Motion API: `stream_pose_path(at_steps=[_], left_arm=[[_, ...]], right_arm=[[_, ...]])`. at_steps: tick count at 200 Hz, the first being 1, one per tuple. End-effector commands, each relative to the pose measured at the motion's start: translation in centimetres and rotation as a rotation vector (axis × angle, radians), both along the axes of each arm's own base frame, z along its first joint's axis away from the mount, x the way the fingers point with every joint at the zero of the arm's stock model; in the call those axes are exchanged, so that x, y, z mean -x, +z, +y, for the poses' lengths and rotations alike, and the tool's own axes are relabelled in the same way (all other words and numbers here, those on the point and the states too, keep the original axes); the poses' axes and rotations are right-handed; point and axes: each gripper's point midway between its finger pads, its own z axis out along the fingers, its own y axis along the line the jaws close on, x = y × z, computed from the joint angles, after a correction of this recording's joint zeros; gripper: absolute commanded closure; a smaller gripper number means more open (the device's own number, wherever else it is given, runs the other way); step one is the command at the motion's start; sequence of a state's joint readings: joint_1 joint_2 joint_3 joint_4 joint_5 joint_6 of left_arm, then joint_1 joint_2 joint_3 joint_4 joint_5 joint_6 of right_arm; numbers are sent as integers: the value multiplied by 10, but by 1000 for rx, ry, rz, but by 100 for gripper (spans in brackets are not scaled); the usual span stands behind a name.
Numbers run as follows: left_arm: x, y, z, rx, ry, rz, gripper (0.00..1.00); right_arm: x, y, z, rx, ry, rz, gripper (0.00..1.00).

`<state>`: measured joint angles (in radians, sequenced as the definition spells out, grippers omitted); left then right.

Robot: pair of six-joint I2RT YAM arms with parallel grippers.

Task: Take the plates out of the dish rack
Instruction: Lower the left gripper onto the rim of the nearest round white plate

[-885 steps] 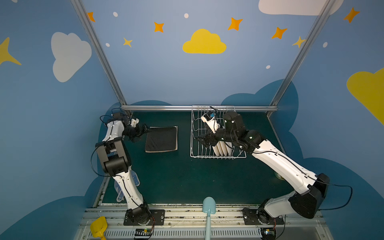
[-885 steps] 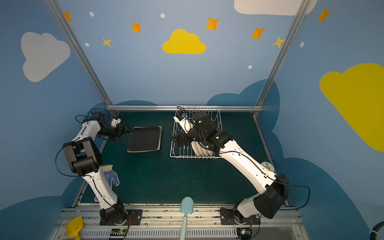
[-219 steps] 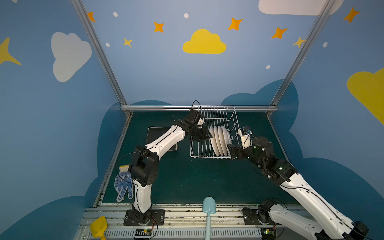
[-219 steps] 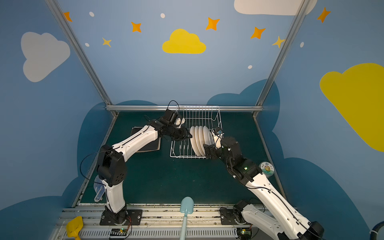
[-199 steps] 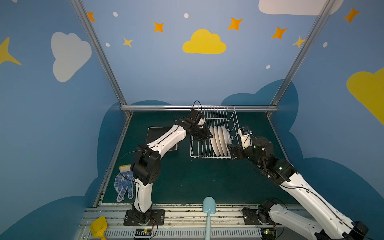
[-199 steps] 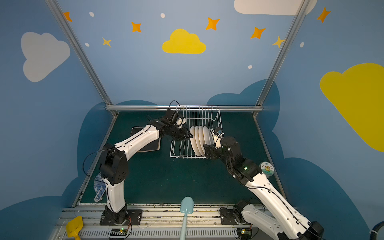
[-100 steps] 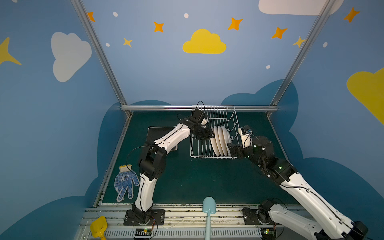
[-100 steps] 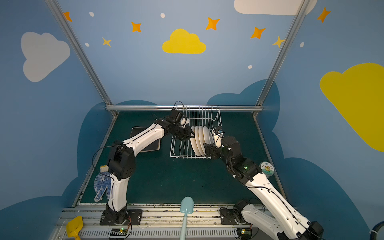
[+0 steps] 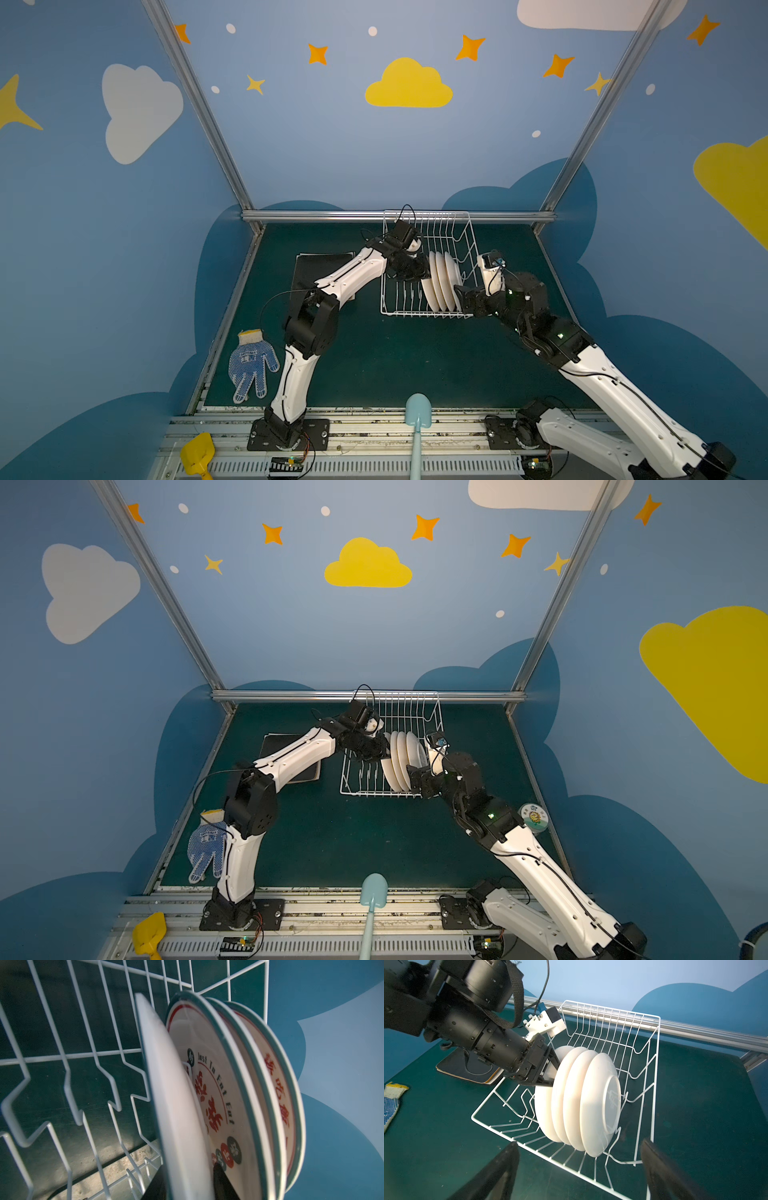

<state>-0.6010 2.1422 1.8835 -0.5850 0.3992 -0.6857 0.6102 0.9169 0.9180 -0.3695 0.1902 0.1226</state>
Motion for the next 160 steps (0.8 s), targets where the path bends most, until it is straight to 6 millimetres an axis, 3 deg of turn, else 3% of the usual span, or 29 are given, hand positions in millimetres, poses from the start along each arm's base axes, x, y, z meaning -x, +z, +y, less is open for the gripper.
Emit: stream_pose_path(at_steps=[1,75,127,160], left_arm=[[1,-8,-6,-10,-8,15,63],[10,-4,-16,5,-15,16,67],[12,0,-17,22,-6,21,85],[16,15,-19,59,-9,22,97]], right_arm=[[0,3,-1,-23,-5,-10,9],[4,11,-6,-11,-12,-23,9],[2,13,-4,-15,-10,-23,9],[3,14,-6,-9,-13,-33,9]])
